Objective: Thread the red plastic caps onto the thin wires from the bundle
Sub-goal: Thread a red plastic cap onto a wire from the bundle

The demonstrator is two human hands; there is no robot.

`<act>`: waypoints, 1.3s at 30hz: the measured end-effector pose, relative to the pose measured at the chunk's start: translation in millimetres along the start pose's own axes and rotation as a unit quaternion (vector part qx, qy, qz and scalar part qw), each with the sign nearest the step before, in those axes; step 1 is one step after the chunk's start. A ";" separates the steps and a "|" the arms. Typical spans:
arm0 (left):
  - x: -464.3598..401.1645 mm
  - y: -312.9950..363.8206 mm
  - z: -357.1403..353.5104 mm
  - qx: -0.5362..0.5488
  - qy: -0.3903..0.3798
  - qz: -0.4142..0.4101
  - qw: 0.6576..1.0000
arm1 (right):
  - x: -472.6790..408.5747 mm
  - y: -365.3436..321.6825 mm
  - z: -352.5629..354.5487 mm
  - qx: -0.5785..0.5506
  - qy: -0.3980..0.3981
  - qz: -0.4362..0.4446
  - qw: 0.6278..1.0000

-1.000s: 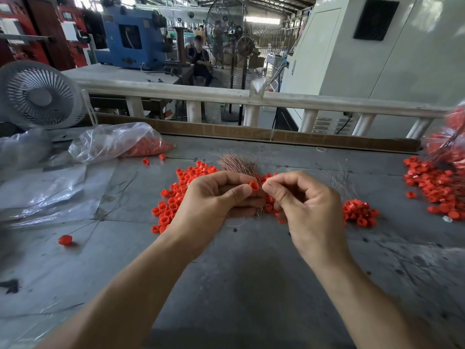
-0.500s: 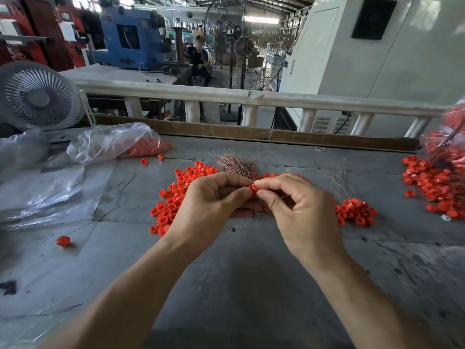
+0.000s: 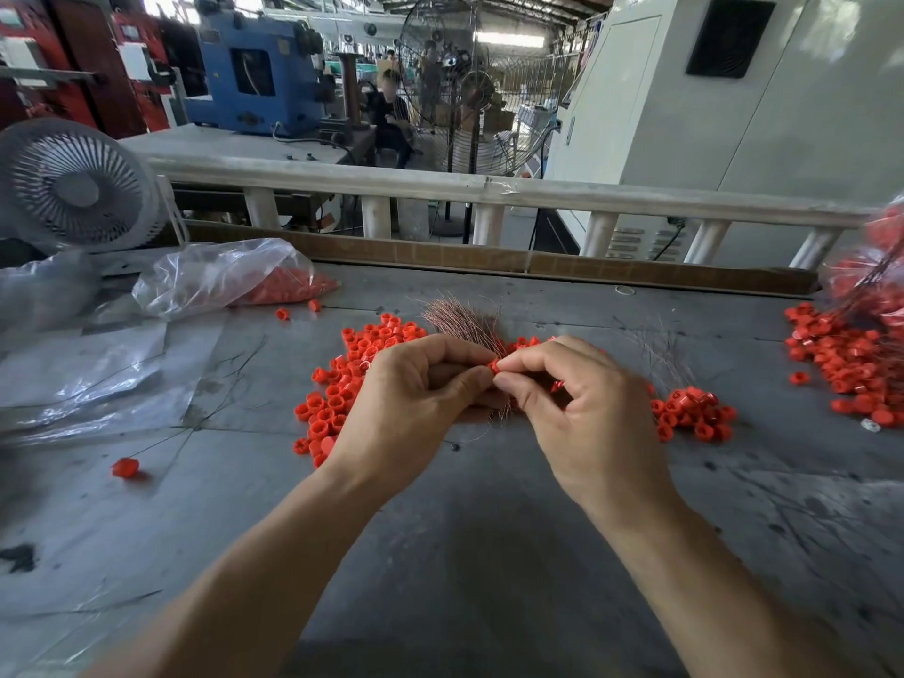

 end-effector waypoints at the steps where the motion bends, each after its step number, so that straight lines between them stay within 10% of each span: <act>1: -0.1 0.5 -0.1 -0.003 0.000 -0.004 1.000 | 0.0 0.4 0.0 0.003 0.002 0.003 1.000; 39: 3.6 -11.4 -2.2 0.099 0.014 0.132 0.986 | 5.1 -9.8 -12.0 0.124 0.041 0.089 0.987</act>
Point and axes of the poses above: each hand's wrist, its own x-axis away from the middle knuckle, its own z-axis out of the back of the hand, y = z × x, the point moved 6 cm from there along -x, towards the middle knuckle, and after that the axes turned 11 degrees about y, right-handed, at the moved point
